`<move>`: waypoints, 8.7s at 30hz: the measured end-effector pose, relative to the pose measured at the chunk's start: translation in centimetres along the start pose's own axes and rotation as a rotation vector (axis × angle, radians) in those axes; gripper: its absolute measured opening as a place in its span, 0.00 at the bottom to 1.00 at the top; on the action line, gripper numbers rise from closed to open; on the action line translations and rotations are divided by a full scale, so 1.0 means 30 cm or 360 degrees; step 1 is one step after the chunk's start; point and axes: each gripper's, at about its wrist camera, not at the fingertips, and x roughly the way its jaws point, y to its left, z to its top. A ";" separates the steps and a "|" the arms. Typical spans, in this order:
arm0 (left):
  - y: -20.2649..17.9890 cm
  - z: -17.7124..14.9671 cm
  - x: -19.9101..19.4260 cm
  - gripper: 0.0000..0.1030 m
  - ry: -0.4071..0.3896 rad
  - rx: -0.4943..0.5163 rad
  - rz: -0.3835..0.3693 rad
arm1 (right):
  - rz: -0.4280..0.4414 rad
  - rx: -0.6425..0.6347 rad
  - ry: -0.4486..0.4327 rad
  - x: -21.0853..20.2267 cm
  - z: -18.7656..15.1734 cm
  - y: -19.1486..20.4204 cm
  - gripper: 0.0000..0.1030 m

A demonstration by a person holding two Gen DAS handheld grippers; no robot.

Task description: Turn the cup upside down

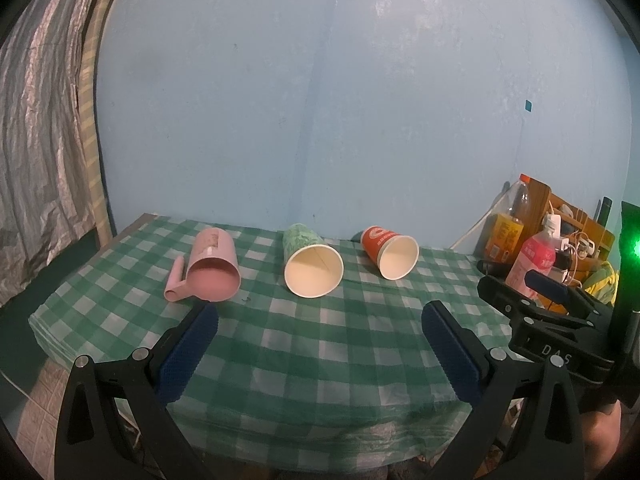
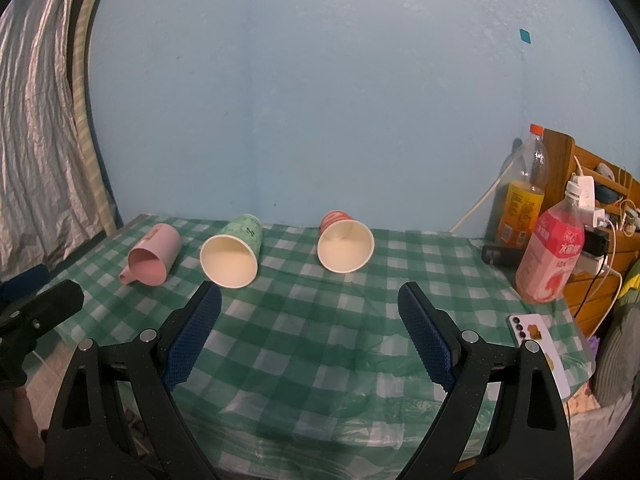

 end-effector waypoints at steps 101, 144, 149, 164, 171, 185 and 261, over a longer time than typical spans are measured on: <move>-0.429 0.241 1.351 0.75 0.1319 0.0365 0.0032 | 0.0145 0.0260 0.0899 0.803 0.182 -0.531 0.87; -0.272 -0.042 0.736 0.83 0.1287 0.0617 -0.0256 | 0.0378 0.0218 0.0966 0.516 -0.036 -0.215 0.87; -0.272 -0.011 0.718 0.83 0.1266 0.0625 -0.0254 | 0.0383 0.0236 0.0953 0.510 -0.032 -0.213 0.87; -0.143 0.154 0.566 0.86 0.1091 0.0486 -0.0240 | 0.0449 0.0450 0.1007 0.526 0.069 -0.168 0.87; 0.007 0.176 0.572 0.86 0.1054 0.0347 -0.0143 | 0.0541 0.0631 0.1194 0.630 0.038 -0.088 0.87; 0.110 0.145 0.624 0.86 0.0963 0.0382 0.0054 | 0.0344 0.0731 0.1392 0.777 -0.016 0.033 0.87; 0.176 0.041 0.524 0.89 0.0737 -0.0025 0.0093 | 0.0105 -0.0221 0.0101 0.517 -0.031 0.180 0.66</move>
